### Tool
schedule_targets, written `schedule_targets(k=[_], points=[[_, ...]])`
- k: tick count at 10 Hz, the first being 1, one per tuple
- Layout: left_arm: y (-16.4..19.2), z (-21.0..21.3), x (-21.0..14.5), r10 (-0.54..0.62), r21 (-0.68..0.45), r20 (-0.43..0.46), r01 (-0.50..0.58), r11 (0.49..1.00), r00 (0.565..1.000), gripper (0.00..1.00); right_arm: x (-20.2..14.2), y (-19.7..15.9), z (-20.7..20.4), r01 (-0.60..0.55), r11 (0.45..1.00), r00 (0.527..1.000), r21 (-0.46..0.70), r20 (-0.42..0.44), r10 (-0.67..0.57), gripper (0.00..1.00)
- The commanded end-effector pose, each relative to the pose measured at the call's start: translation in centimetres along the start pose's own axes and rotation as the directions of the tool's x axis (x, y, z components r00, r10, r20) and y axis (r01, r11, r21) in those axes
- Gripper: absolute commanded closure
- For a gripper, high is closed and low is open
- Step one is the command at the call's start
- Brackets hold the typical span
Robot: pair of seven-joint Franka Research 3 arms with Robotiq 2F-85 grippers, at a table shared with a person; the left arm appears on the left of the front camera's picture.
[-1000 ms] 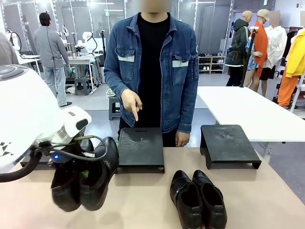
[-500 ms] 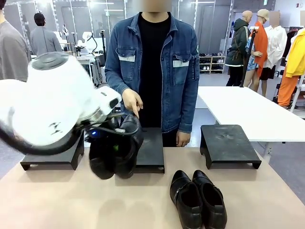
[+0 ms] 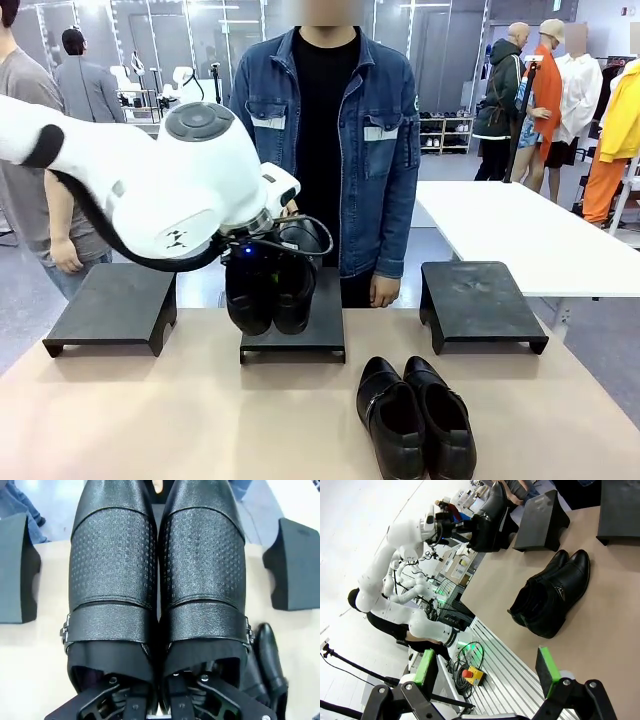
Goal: Place the shoes on the stand as instructed by the person.
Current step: Pick up one pair of Shoes and place it on the Shoes Stand indicated by the person.
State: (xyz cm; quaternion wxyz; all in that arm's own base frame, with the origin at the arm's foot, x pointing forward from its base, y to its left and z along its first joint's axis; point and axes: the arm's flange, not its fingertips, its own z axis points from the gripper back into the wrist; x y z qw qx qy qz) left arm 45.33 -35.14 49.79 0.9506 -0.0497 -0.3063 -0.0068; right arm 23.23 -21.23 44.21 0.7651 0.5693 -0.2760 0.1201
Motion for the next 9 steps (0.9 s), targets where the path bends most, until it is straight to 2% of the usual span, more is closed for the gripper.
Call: schedule_targets(k=[1, 4, 9], points=[[-2.6, -2.5, 1.8, 0.006, 0.033, 0.015, -0.007, 0.999, 1.0, 0.91, 0.2, 0.0, 0.1, -0.024, 1.0, 1.0, 0.01, 0.014, 0.024, 0.0], [-3.0, -6.2, 2.9, -0.002, 0.033, 0.062, 0.0, 0.999, 0.998, 0.91, 0.2, 0.0, 0.1, -0.024, 1.0, 1.0, 0.01, 0.014, 0.024, 0.0], [-3.2, -10.1, 3.8, -0.01, 0.03, 0.04, 0.009, 1.0, 0.999, 0.91, 0.2, 0.0, 0.1, -0.024, 1.0, 1.0, 0.01, 0.014, 0.024, 0.0]])
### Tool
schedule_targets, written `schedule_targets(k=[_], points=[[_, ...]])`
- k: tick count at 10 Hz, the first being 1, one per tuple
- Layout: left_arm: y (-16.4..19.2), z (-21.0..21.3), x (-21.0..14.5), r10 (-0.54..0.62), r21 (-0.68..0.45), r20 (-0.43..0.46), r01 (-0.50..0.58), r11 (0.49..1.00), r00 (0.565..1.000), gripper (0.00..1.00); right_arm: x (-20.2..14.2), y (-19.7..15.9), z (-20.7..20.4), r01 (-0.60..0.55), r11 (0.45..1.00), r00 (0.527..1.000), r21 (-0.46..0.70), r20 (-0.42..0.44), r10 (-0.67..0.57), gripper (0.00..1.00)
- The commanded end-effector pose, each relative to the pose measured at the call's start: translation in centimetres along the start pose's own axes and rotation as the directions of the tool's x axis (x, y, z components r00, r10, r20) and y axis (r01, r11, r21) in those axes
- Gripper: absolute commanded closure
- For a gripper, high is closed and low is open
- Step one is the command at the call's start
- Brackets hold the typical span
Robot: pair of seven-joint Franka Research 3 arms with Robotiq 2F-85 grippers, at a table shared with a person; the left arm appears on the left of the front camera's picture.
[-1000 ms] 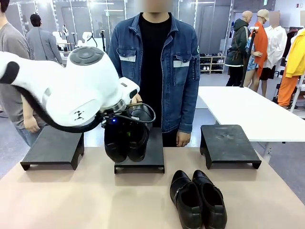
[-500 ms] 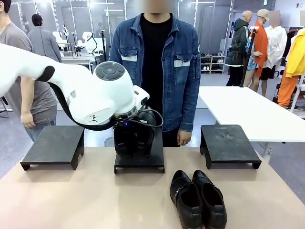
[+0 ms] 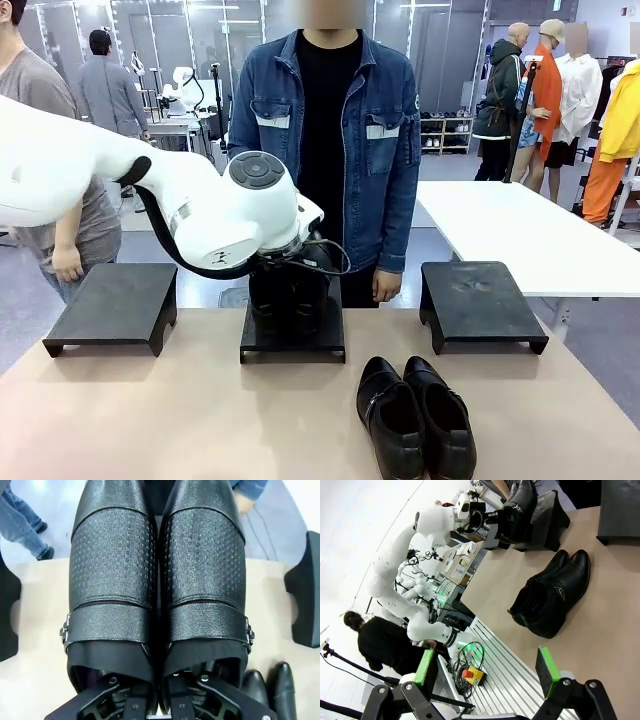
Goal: Place the shoes on the stand as instructed by the person.
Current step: Pick up one pair of Shoes and place it on the Shoes Stand indicated by the person.
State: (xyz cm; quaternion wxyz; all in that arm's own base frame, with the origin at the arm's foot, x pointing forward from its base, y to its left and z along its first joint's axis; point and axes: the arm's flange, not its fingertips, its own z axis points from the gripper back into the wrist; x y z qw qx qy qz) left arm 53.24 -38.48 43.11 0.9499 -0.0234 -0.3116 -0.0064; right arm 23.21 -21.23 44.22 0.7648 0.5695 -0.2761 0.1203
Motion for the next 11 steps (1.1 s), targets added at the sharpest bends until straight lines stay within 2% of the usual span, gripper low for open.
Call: schedule_targets(k=[1, 9, 10, 11], points=[[-1.0, -0.2, 1.4, -0.005, -0.01, 0.027, 0.005, 1.0, 1.0, 0.91, 0.2, 0.0, 0.1, -0.024, 1.0, 1.0, 0.01, 0.013, 0.024, 0.0], [-1.1, -2.9, 1.4, -0.035, 0.017, -0.019, 0.035, 0.999, 0.999, 0.91, 0.2, 0.0, 0.1, -0.024, 1.0, 1.0, 0.01, 0.013, 0.024, 0.0], [-1.2, -3.0, 1.4, -0.048, 0.014, -0.015, 0.048, 0.999, 0.999, 0.72, 0.2, 0.0, 0.1, -0.024, 1.0, 1.0, 0.01, 0.013, 0.024, 0.0], [-1.2, -2.9, 1.4, -0.049, 0.013, -0.016, 0.049, 0.999, 0.999, 0.63, 0.2, 0.0, 0.1, -0.024, 1.0, 1.0, 0.01, 0.013, 0.024, 0.0]])
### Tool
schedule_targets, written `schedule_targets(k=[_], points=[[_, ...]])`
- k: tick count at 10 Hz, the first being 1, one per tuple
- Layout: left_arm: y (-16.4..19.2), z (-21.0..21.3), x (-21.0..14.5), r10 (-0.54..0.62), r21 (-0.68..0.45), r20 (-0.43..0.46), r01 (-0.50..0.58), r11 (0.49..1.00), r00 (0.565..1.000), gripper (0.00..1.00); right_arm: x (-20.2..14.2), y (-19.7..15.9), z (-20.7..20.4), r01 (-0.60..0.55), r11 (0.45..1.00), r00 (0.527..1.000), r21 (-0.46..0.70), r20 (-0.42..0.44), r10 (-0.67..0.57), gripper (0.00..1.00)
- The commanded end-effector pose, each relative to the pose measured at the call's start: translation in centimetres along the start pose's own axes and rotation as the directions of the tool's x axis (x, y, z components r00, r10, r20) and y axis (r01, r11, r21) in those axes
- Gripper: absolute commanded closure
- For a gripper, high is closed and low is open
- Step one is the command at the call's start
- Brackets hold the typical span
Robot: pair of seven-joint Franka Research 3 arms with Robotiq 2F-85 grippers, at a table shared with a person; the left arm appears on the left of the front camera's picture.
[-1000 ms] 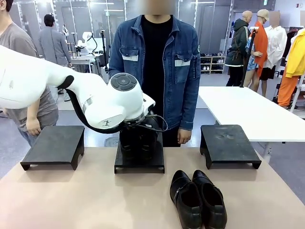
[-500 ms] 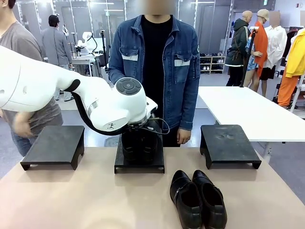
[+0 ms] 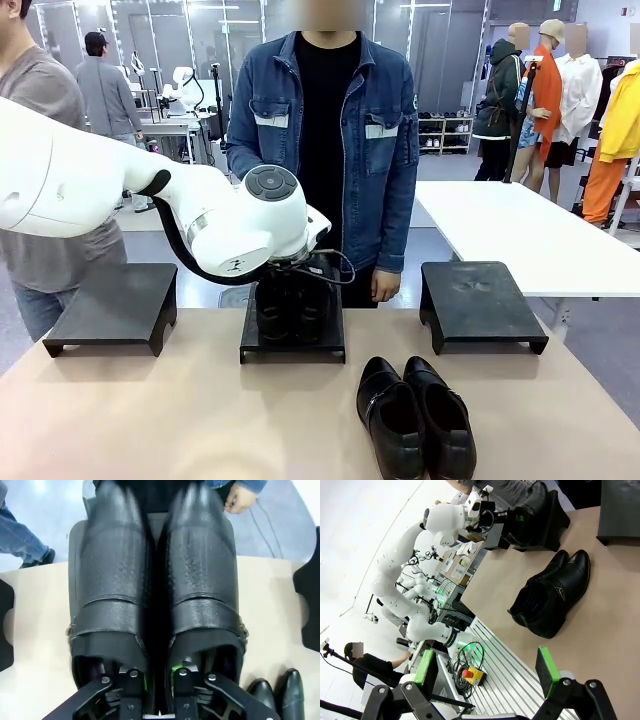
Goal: Place the shoes on the stand as instructed by the person.
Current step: Pick up one pair of Shoes and place it on the Shoes Stand indicated by the person.
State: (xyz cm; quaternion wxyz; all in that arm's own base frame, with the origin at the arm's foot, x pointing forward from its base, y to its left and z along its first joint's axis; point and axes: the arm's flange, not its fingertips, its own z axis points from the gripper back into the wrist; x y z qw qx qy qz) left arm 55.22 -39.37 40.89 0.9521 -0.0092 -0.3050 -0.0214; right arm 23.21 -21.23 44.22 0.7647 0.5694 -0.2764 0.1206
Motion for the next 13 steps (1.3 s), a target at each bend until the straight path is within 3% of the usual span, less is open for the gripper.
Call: schedule_targets(k=[1, 2, 3, 5, 7, 8, 9, 13], points=[[-0.4, 0.4, 1.2, -0.008, -0.003, 0.001, 0.008, 1.0, 1.0, 0.44, 0.2, 0.0, 0.1, -0.023, 1.0, 1.0, 0.01, 0.013, 0.023, 0.0], [-0.4, 0.6, 1.3, -0.008, -0.003, 0.002, 0.008, 1.0, 1.0, 0.35, 0.2, 0.0, 0.1, -0.023, 1.0, 1.0, 0.01, 0.013, 0.023, 0.0], [-0.4, 0.9, 1.4, -0.009, 0.002, 0.005, 0.009, 1.0, 1.0, 0.17, 0.2, 0.0, 0.1, -0.023, 1.0, 1.0, 0.01, 0.013, 0.023, 0.0], [-0.4, 1.4, 1.2, -0.004, 0.012, -0.001, 0.004, 1.0, 1.0, 0.0, 0.2, 0.0, 0.1, -0.023, 1.0, 1.0, 0.01, 0.013, 0.023, 0.0], [-0.3, 1.8, 0.6, 0.013, 0.016, -0.017, -0.013, 1.0, 1.0, 0.0, 0.2, 0.0, 0.1, -0.023, 1.0, 1.0, 0.01, 0.013, 0.023, 0.0], [-0.3, 2.3, 0.1, -0.007, 0.006, -0.041, 0.007, 1.0, 0.999, 0.18, 0.2, 0.0, 0.1, -0.023, 1.0, 1.0, 0.01, 0.013, 0.023, 0.0], [-0.5, 1.1, 0.9, 0.001, 0.001, 0.011, -0.001, 1.0, 1.0, 0.18, 0.2, 0.0, 0.1, -0.023, 1.0, 1.0, 0.01, 0.013, 0.023, 0.0], [-0.5, 1.1, 0.9, 0.001, 0.001, 0.011, -0.001, 1.0, 1.0, 0.18, 0.2, 0.0, 0.1, -0.023, 1.0, 1.0, 0.01, 0.013, 0.023, 0.0]])
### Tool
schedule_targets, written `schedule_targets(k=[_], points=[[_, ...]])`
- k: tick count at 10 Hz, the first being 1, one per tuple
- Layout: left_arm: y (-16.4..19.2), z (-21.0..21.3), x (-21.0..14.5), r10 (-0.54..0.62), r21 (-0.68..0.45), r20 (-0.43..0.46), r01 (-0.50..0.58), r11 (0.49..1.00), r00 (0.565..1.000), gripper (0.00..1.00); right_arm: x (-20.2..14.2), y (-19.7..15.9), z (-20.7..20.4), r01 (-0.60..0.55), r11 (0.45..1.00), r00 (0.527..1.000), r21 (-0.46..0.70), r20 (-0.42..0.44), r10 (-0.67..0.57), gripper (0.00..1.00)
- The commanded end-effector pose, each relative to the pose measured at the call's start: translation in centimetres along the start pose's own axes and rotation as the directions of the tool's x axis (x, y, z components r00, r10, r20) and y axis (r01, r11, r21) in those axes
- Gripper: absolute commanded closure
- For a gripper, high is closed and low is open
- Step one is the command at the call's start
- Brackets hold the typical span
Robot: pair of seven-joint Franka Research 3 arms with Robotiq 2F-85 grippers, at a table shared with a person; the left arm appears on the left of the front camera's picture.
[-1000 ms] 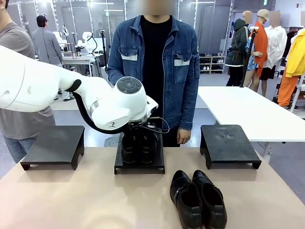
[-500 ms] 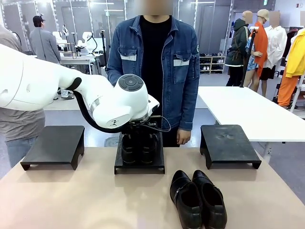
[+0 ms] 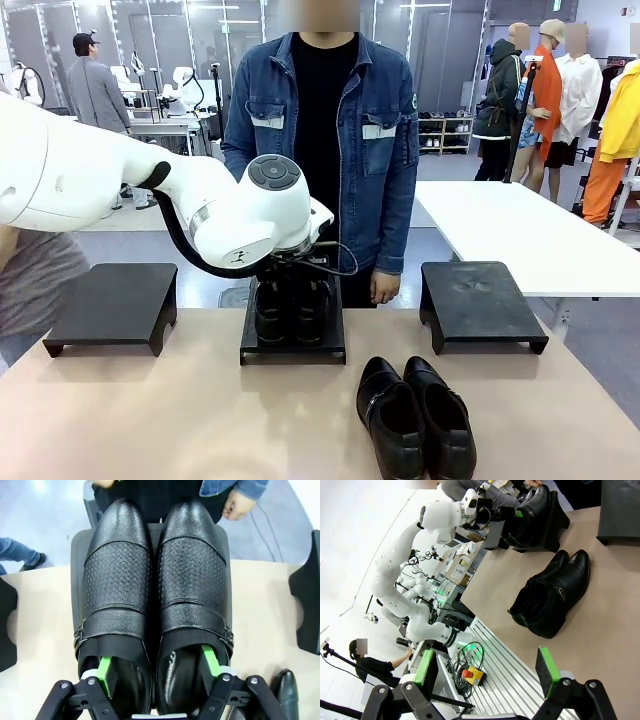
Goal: Place the shoes on the stand as instructed by the person.
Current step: Pick up another pair of Shoes and place it on the Shoes Stand indicated by the person.
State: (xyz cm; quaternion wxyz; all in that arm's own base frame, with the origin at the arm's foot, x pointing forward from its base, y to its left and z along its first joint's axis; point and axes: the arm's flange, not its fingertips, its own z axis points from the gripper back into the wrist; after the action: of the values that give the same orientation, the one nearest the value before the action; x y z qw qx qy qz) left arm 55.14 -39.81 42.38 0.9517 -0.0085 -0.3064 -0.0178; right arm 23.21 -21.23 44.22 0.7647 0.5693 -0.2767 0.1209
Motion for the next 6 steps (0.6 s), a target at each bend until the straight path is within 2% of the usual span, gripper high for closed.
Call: schedule_targets(k=[1, 6], points=[[-0.05, -0.18, 0.06, -0.005, -0.003, 0.008, 0.005, 1.0, 1.0, 0.18, 0.17, 0.01, 0.07, -0.022, 1.0, 1.0, 0.01, 0.013, 0.022, 0.0], [-0.05, -0.18, 0.06, -0.005, -0.003, 0.008, 0.005, 1.0, 1.0, 0.18, 0.17, 0.01, 0.07, -0.022, 1.0, 1.0, 0.01, 0.013, 0.022, 0.0]])
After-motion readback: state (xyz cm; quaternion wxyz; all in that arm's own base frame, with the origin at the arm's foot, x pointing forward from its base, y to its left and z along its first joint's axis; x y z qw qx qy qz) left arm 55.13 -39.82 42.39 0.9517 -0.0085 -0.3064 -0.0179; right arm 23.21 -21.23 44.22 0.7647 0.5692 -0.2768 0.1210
